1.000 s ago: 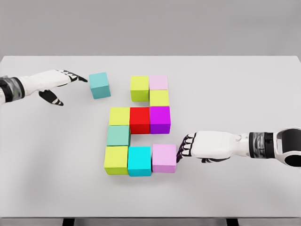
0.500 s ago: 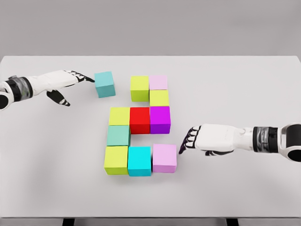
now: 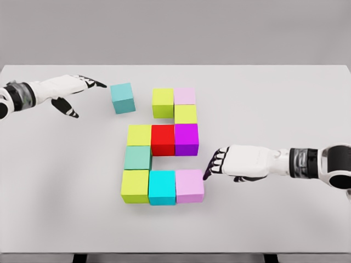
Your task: Assemble the squares on the desktop into the number 2
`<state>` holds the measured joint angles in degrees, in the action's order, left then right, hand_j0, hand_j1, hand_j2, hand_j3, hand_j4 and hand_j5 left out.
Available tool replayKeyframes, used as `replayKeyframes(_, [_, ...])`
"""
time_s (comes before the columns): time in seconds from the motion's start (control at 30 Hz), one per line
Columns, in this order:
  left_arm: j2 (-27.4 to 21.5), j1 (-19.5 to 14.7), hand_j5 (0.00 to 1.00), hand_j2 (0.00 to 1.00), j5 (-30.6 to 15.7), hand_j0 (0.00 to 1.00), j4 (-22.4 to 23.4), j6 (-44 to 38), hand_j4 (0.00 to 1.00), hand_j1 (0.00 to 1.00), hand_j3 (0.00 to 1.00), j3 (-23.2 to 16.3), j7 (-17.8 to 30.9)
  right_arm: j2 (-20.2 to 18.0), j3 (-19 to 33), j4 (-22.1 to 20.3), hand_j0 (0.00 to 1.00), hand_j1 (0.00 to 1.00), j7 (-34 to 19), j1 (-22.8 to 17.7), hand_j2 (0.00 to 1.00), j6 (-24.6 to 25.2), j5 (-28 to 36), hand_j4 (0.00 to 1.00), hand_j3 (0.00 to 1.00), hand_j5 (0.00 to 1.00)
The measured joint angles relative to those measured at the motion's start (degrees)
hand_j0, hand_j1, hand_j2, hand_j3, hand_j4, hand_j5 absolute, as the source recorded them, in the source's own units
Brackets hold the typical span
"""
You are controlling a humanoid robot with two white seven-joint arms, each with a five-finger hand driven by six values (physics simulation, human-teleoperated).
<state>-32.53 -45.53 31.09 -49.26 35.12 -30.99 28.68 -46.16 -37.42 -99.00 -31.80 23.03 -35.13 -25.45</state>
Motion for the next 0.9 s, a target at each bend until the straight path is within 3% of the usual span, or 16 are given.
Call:
replayKeyframes(0.23, [1.1, 0.0, 1.0, 1.0, 1.0, 1.0, 1.6, 0.0, 1.0, 1.0, 1.0, 0.0, 0.0, -0.3, 0.4, 0.5, 0.81, 0.81, 0.0, 0.0, 0.81, 0.0, 0.0, 0.81, 0.81, 0.81])
replayKeyframes(0.27, [1.2, 0.0, 1.0, 1.0, 1.0, 1.0, 1.8, 0.0, 1.0, 1.0, 1.0, 0.0, 0.0, -0.4, 0.9, 0.7, 0.85, 0.85, 0.0, 0.0, 0.85, 0.0, 0.0, 0.85, 0.85, 0.85])
replayKeyframes(0.3, [1.2, 0.0, 1.0, 1.0, 1.1, 1.0, 1.9, 0.0, 1.0, 1.0, 1.0, 0.0, 0.0, -0.7, 1.9, 0.8, 0.99, 0.99, 0.1, 0.0, 0.99, 0.0, 0.2, 0.99, 0.99, 0.99])
replayKeyframes(0.37, [1.4, 0.0, 1.0, 1.0, 1.2, 1.0, 2.0, 0.0, 1.0, 1.0, 1.0, 0.0, 0.0, -1.5, 5.5, 0.9, 1.0, 1.0, 0.2, -2.2, 1.0, -0.1, 0.8, 1.0, 1.0, 1.0])
replayKeyframes(0.4, [1.5, -0.1, 1.0, 1.0, 1.2, 1.0, 2.1, 0.0, 1.0, 1.0, 1.0, 0.0, 0.0, -1.8, 8.9, 0.9, 1.0, 1.0, 0.2, -5.3, 1.0, -0.1, 1.6, 1.0, 1.0, 1.0])
replayKeyframes(0.5, [2.0, -0.1, 1.0, 1.0, 1.2, 1.0, 2.2, 0.0, 1.0, 1.0, 1.0, 0.0, 0.0, -2.3, 23.2, 1.0, 1.0, 1.0, 0.1, -13.4, 1.0, -0.1, 7.1, 1.0, 1.0, 1.0])
replayKeyframes(0.6, [2.3, -0.3, 1.0, 1.0, 1.2, 1.0, 2.3, 0.0, 1.0, 1.0, 1.0, 0.0, 0.0, -2.2, 32.0, 0.8, 1.0, 1.0, 0.1, -15.5, 1.0, 0.0, 12.7, 1.0, 1.0, 1.0])
replayKeyframes(0.9, [3.6, -0.4, 1.0, 1.0, 1.3, 1.0, 2.1, 0.0, 1.0, 1.0, 1.0, 0.0, 0.2, 1.7, 36.7, -0.1, 1.0, 1.0, -0.2, -19.2, 1.0, 0.0, 14.4, 1.0, 1.0, 1.0])
